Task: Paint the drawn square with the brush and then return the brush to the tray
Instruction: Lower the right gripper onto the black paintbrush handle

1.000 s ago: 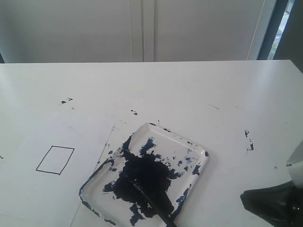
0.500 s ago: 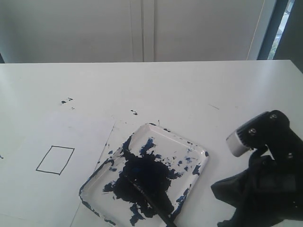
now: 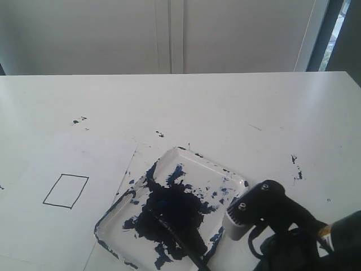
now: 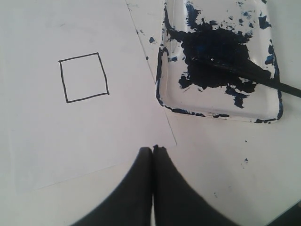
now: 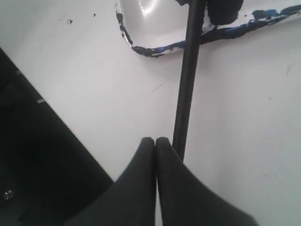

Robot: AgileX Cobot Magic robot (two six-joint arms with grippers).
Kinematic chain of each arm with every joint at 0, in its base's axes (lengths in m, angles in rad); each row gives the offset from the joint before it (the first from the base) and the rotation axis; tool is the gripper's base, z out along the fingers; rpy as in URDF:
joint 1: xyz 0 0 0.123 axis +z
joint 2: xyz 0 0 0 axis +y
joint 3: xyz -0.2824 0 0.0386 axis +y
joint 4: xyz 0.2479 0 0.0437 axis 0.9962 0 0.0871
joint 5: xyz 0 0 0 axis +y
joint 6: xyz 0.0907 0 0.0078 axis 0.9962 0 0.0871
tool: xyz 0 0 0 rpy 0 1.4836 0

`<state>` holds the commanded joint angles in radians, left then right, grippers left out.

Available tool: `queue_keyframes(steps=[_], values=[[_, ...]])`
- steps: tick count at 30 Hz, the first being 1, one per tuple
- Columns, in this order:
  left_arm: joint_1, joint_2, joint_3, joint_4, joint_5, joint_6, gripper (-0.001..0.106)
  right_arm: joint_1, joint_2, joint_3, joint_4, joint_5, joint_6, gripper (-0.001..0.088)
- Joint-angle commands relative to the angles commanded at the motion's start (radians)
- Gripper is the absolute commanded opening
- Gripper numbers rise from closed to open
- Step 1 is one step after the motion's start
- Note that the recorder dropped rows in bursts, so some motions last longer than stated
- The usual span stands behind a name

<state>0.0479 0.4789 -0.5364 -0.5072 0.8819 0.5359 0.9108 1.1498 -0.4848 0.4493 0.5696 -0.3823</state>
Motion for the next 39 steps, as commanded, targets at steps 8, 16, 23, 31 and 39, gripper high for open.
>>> queue_keyframes(steps=[8,16,23,31,39], values=[[0.0,0.0,0.0,0.0,0.0,0.0,0.0,0.076,0.001,0.097,-0.026,-0.116,0.0,0.0352],[0.0,0.0,0.0,0.0,0.0,0.0,0.0,0.097,0.001,0.155,-0.032,-0.175,0.018,0.0352],[0.0,0.0,0.0,0.0,0.0,0.0,0.0,0.097,0.001,0.163,-0.032,-0.179,0.03,0.0352],[0.0,0.0,0.0,0.0,0.0,0.0,0.0,0.102,0.001,0.18,-0.032,-0.165,0.054,0.0352],[0.0,0.0,0.0,0.0,0.0,0.0,0.0,0.135,0.014,0.183,-0.032,-0.169,0.076,0.0352]])
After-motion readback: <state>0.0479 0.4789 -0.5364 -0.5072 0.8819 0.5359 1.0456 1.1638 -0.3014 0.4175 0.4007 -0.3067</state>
